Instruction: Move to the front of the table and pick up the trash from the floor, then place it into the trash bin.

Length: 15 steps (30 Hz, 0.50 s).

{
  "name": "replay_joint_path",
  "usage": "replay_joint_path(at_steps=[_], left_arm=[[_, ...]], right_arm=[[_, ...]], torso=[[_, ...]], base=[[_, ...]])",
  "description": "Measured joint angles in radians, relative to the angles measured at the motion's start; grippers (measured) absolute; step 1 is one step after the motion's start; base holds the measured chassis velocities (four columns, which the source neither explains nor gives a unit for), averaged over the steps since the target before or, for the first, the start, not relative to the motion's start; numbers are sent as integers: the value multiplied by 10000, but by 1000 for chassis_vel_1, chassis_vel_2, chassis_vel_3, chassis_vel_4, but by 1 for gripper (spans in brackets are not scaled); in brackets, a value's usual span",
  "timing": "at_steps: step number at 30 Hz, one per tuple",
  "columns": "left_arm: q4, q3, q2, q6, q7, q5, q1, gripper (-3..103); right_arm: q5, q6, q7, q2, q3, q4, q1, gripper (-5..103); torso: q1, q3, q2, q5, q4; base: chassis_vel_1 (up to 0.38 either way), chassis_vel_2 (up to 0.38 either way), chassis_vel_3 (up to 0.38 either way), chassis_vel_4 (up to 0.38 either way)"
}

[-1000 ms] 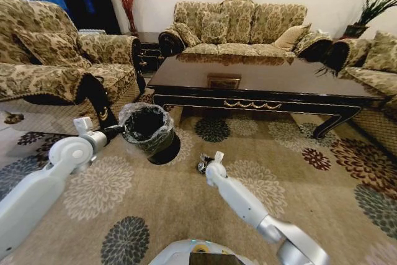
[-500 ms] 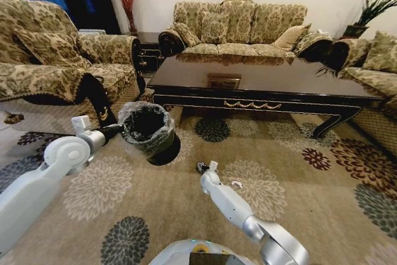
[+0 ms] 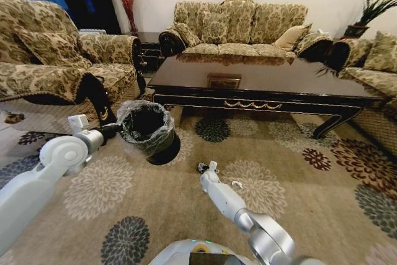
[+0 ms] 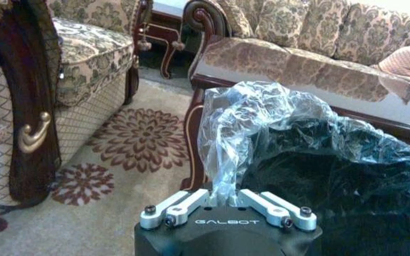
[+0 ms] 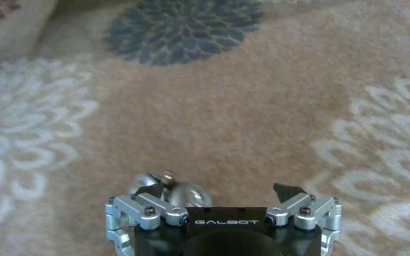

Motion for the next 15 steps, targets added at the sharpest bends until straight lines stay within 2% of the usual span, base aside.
replay_joint_path(at_steps=[7,15], left_arm=[[3,203,55,11,-23,5,-58,4],[79,344,25,12,-23,83,-128,4]], right_arm=[[-486,76,-319,-14,108,-275,-51,100],[-512,330,-379,-23,-212,221,-237,100]], torso=[[0,0,0,0,4],[0,0,0,0,3]], base=[[0,0,0,0],[0,0,0,0]])
